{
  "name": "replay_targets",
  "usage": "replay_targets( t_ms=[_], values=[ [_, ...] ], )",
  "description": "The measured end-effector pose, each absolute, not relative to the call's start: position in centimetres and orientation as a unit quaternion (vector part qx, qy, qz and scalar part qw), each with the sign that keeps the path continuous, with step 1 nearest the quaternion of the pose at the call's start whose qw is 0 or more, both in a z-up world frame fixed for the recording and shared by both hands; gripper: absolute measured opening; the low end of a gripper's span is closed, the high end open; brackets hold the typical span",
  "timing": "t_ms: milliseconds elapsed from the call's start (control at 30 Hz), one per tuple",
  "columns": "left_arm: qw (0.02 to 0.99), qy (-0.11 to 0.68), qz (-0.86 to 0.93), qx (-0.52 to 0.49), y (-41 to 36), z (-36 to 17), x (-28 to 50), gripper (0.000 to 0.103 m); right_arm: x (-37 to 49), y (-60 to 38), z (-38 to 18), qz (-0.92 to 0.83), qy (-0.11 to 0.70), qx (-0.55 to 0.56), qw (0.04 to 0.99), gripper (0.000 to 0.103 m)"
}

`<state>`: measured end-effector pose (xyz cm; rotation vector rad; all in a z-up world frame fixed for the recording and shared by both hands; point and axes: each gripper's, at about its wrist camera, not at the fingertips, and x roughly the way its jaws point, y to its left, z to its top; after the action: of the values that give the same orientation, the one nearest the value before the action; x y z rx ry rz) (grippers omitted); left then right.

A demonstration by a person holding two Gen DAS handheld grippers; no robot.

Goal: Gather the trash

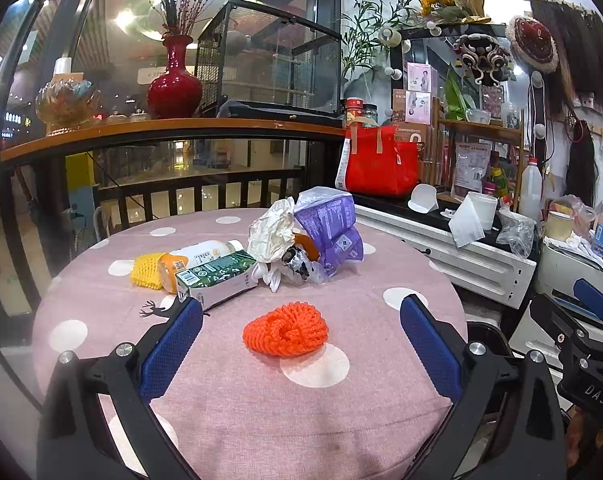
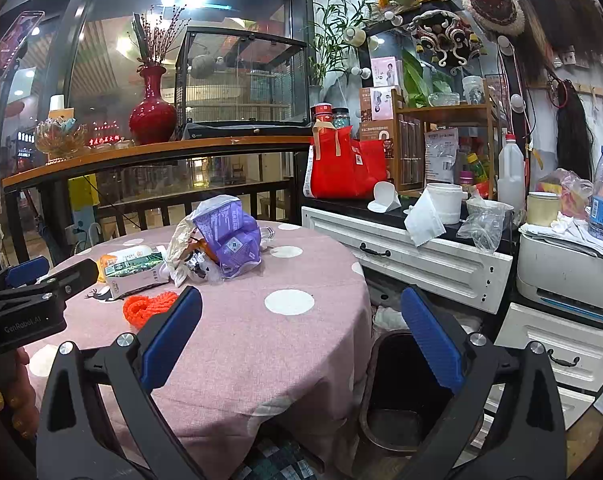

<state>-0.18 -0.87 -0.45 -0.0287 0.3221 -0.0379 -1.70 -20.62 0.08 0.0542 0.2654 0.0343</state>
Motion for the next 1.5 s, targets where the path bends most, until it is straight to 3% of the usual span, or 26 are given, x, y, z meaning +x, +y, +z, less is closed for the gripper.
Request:
replay_targets(
  t_ms=[1500],
  values=[
    [0.986,0.164,-0.02,-0.015,-1.37,-0.86,-0.16,0.097,-1.83,-20.55,-0.42,0.018,0.135,0.031,0.99,0.098]
  ],
)
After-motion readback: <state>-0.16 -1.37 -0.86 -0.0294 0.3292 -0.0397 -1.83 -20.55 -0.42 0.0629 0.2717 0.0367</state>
